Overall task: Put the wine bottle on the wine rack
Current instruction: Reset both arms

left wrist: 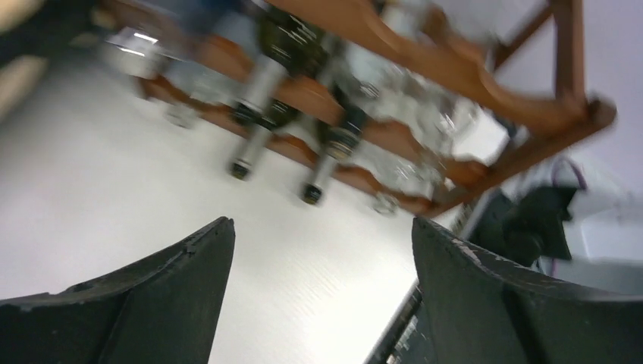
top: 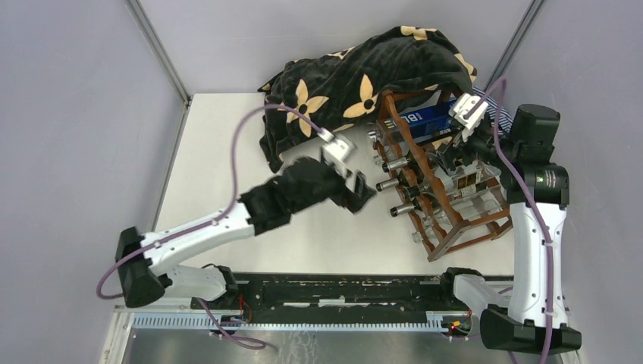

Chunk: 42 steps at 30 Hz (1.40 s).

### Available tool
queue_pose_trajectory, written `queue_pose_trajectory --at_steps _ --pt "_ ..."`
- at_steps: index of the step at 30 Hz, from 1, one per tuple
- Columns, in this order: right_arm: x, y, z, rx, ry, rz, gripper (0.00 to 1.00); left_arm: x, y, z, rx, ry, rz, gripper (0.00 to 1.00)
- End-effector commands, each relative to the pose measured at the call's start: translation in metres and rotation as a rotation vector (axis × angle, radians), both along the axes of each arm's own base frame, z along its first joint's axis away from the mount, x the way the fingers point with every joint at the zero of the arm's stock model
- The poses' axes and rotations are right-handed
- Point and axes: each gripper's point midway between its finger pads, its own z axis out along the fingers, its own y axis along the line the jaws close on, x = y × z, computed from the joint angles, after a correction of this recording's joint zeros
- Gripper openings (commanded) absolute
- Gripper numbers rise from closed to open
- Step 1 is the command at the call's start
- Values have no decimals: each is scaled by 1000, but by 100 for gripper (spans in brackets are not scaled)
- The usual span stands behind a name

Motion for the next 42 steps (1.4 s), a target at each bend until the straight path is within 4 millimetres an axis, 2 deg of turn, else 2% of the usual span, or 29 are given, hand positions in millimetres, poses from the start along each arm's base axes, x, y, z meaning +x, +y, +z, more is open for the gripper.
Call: queue_pose_trajectory --at_steps 1,2,5,9,13,16,19,24,32,42 --pt "5 19 69 151 -236 42 98 58 70 66 -129 -43 145 96" --pt "11 18 78 185 -236 21 98 63 87 84 -164 -57 175 99" --pt "21 13 107 296 -261 -62 98 75 130 134 -207 -121 281 100" --pt "19 21 143 347 -311 -7 98 65 165 189 -234 -200 353 100" --pt "14 25 175 377 -364 22 98 45 190 228 -291 -248 391 100" --pt "19 7 200 523 -368 -144 98 30 203 250 -337 -273 399 100" --pt "20 -7 208 592 -366 -261 98 18 215 267 -376 -297 404 100" --pt "12 -16 212 564 -414 -304 98 7 229 278 -398 -314 429 100" --pt "4 -24 222 544 -469 -348 98 1 235 273 -397 -299 433 100" --pt "11 -26 209 551 -438 -359 98 2 242 256 -377 -281 471 100"
